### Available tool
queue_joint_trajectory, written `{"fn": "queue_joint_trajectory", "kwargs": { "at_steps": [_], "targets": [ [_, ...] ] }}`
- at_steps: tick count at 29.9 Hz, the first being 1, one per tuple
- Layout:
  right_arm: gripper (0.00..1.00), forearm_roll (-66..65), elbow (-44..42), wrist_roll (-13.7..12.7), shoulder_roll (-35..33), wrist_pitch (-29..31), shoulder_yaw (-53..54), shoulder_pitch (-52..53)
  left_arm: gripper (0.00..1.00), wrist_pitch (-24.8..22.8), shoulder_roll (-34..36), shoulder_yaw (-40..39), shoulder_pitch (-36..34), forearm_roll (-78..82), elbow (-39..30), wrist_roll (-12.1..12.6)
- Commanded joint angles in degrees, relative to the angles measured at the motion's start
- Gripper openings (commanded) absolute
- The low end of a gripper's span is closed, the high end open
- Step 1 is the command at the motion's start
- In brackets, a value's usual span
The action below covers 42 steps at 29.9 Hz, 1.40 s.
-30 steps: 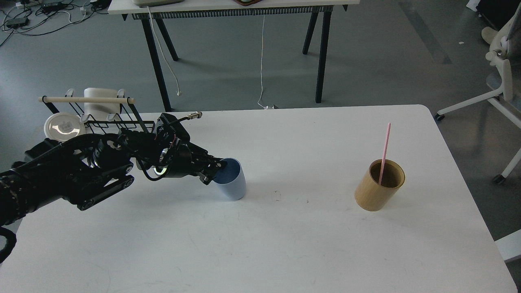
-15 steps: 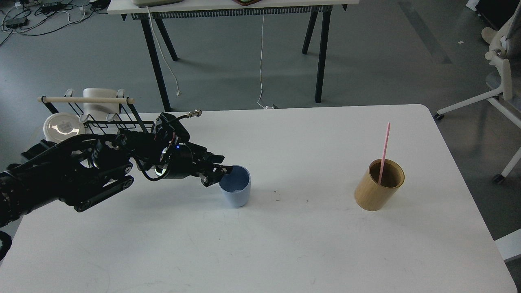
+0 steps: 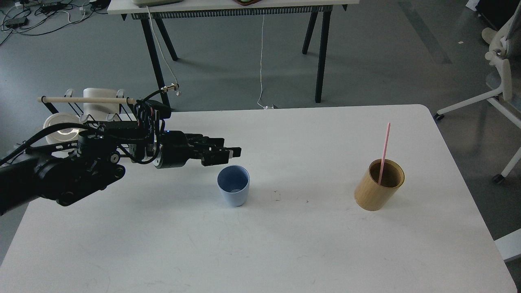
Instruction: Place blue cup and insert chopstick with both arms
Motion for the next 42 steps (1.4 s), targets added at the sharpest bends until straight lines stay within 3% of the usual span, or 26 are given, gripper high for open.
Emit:
{"fn": "queue_joint_trajectory", "kwargs": {
  "at_steps": [1, 8, 15, 21, 27, 29, 34, 42],
  "targets": [
    [0.98, -0.67, 2.13, 0.00, -0.52, 0.00, -1.43, 0.15, 0.85, -1.72, 0.41, -5.55, 1.77, -10.69, -0.29, -0.01],
    [0.98, -16.90, 3.88, 0.00, -1.05, 0.00, -2.49, 3.39, 0.89, -7.61, 0.41, -19.00, 4.76, -31.52, -0.02, -0.01],
    [0.98, -40.63, 18.45, 0.00, -7.72, 0.00, -2.93, 3.14, 0.91, -11.22, 1.37, -26.49, 5.03, -49.99, 0.59, -0.01],
    [0.98, -61.12, 28.75, 0.00, -12.73, -14.00, -8.19, 2.70, 0.91, -11.22, 2.26, -28.16, 5.03, -57.56, 0.68, -0.01],
    [0.98, -77.48, 30.35, 0.00, -11.95, -31.84, -18.29, 2.52, 0.92, -11.22, 2.26, -28.07, 5.73, -57.75, 0.68, -0.01],
    [0.98, -78.81, 30.52, 0.00, -10.73, -35.10, -21.02, 2.61, 0.92, -11.22, 2.08, -28.07, 6.09, -57.75, 0.68, -0.01],
    [0.98, -81.44, 30.43, 0.00, -5.63, -38.72, -24.55, 2.78, 0.94, -11.22, 1.99, -27.72, 6.61, -57.57, 0.68, -0.01],
    [0.96, -83.38, 29.38, 0.00, -2.28, -38.90, -24.73, 2.70, 0.94, -11.14, 2.08, -27.64, 7.05, -57.48, 0.86, -0.01]
  ]
}}
